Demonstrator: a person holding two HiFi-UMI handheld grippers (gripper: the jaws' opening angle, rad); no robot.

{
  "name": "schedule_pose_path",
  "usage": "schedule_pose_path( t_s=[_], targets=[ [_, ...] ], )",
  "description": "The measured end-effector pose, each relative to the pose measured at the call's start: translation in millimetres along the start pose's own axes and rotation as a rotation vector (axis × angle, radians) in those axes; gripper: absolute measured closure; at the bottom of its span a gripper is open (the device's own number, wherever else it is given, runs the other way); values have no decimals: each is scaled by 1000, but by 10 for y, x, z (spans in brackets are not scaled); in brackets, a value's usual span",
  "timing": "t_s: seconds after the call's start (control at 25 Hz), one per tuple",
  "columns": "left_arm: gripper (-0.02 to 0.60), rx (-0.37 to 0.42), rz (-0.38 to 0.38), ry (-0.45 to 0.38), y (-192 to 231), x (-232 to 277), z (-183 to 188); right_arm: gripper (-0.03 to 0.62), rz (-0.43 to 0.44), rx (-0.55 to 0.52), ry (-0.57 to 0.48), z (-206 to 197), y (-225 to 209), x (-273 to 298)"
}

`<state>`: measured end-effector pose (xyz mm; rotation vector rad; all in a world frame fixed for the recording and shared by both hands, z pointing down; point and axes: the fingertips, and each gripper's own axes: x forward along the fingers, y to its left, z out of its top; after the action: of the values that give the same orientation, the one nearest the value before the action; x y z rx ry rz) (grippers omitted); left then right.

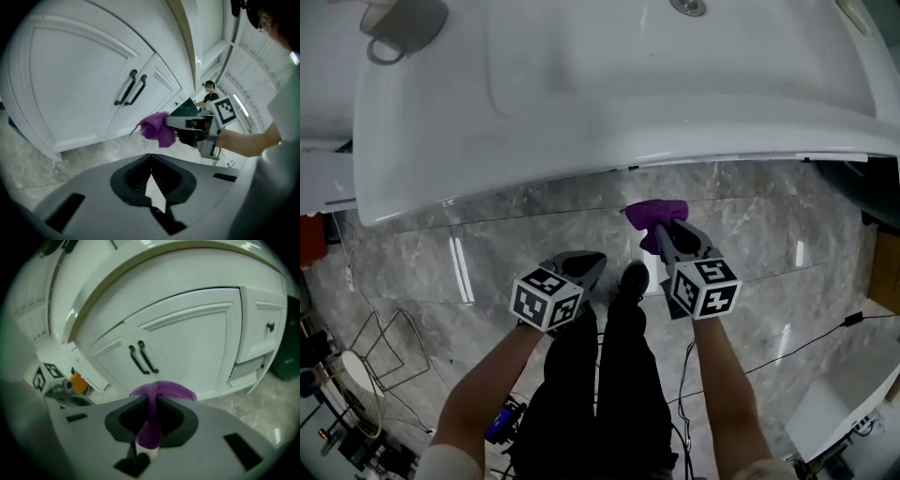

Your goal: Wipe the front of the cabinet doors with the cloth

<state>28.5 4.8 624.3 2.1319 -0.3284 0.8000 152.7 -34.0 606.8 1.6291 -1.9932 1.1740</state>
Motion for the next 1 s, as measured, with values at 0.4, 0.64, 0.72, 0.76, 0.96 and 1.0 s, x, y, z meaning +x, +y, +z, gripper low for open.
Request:
schedule_pose_path(
  t_s=[0.4, 0.64, 0.72, 0.76, 0.96, 1.0],
  targets=[
    [574, 134, 200, -11, 356, -1831, -95, 533, 410, 65, 108, 9, 2366, -1012],
    [574, 116, 295, -50, 298, -2646, -235, 533, 454, -79, 77, 466, 2941, -1367],
    [574, 121, 304, -65, 204, -2801, -262, 533, 462, -101, 59, 607, 3083, -1462],
    [574, 117, 305, -75, 164, -2863, -268, 533, 459, -109, 55, 658, 3142, -1496],
    [574, 65, 293, -132, -2, -3068, -263, 533, 404, -148, 59, 757, 3293, -1587],
    [574, 55, 283, -145, -45, -3055, -239, 533, 387, -150, 64, 761, 3262, -1608]
  ],
)
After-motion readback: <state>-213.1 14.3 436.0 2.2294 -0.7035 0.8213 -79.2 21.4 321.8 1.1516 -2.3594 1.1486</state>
